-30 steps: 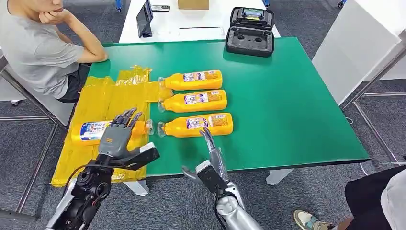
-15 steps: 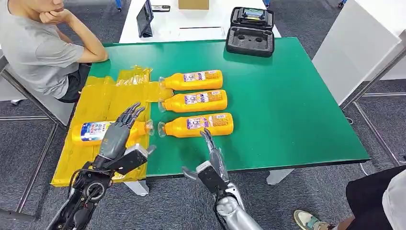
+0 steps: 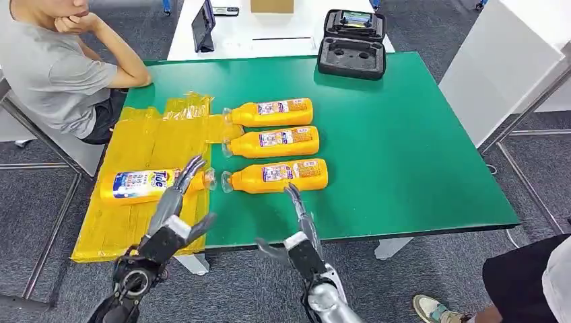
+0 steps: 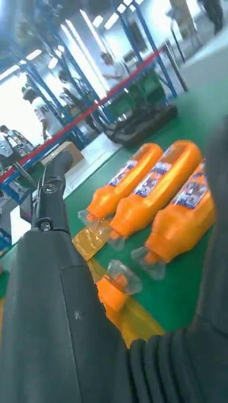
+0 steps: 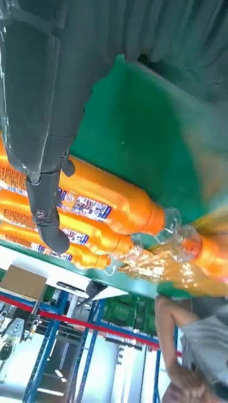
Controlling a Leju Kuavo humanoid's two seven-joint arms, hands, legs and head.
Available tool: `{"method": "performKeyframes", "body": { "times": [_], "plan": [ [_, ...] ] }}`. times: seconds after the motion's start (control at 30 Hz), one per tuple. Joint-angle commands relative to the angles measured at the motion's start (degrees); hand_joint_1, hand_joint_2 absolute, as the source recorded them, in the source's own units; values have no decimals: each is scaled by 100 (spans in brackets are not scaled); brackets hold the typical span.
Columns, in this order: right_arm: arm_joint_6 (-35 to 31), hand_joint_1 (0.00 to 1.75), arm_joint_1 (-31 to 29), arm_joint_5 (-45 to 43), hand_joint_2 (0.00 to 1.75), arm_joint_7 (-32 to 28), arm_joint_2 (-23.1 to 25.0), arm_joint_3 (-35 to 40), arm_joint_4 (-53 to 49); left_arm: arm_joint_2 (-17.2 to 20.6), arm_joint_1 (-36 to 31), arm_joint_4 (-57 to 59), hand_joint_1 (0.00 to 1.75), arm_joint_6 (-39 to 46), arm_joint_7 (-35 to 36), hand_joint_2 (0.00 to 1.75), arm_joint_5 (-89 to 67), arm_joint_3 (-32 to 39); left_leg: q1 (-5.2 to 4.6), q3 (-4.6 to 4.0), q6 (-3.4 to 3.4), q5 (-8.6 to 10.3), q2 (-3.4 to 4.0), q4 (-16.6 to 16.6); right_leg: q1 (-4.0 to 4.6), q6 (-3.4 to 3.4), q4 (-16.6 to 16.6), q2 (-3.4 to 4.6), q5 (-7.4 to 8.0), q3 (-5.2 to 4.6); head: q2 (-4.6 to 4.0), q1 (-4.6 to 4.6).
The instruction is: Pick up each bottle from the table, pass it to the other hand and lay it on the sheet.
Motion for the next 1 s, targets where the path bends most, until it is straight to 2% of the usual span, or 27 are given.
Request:
{"method": "performKeyframes", "body": {
  "times": [0.03, 0.27, 0.37, 0.4, 0.5, 0.63, 0.67, 0.77, 1.0],
  "plan": [
    [-586, 0, 892, -318, 175, 6, -475, -5, -1493, -182, 663, -487, 0, 359, -395, 0, 639, 174, -2, 26, 1, -12, -10, -5, -1, 3, -7, -17, -14, 31, 0, -2],
    [-602, 0, 877, -340, 175, 12, -493, 34, -1526, -171, 650, -514, 0, 362, -392, 0, 649, 176, -1, 18, -4, -13, -2, -4, 0, -1, -5, -9, -8, 21, 0, -2],
    [-1424, 0, 1004, 98, 175, 6, -802, 265, -1950, -260, 797, -660, 0, 483, -533, 0, 1041, 289, -2, 22, -4, -12, -2, -7, -1, -2, -7, -10, -8, 24, 0, -4],
    [-1526, 0, 1065, 92, 175, 6, -919, 270, -2131, -268, 853, -703, 0, 530, -573, 175, 1079, 306, -2, 19, -3, -12, 1, -4, -2, -1, -5, -6, -7, 19, 0, -2],
    [-1825, 0, 1102, 182, 175, 6, -1111, 281, -2454, -264, 835, -666, 0, 516, -673, 175, 1177, 270, -4, 23, 1, -13, -3, -5, -4, 2, -7, -10, -10, 26, 0, -4],
    [-1986, 0, 1088, -10, 175, 6, -1121, 204, -2696, -294, 668, -474, 0, 478, -702, 175, 1219, 146, -4, 7, 0, -5, -5, -4, -3, 1, -5, -9, -4, 11, 0, -2],
    [-1976, 0, 1054, -24, 175, 6, -1116, 192, -2675, -300, 561, -380, 0, 408, -741, 175, 1227, 43, -2, 29, 0, -14, -3, -6, 0, 1, -10, -11, -11, 34, 0, -2],
    [-1845, 0, 917, -38, 175, 6, -1068, 76, -2490, -399, 281, -101, 0, 273, -742, 175, 1362, -188, -6, 19, -1, -8, -13, -5, -4, 0, -5, -21, -8, 22, 0, -2],
    [-1715, 0, 1076, -80, 175, 6, -943, -316, -2391, -586, 174, 469, 0, 326, -770, 175, 1431, -494, -5, 19, 1, -2, -16, -10, -4, 1, -10, -22, -3, 23, 0, -4]
  ]
}}
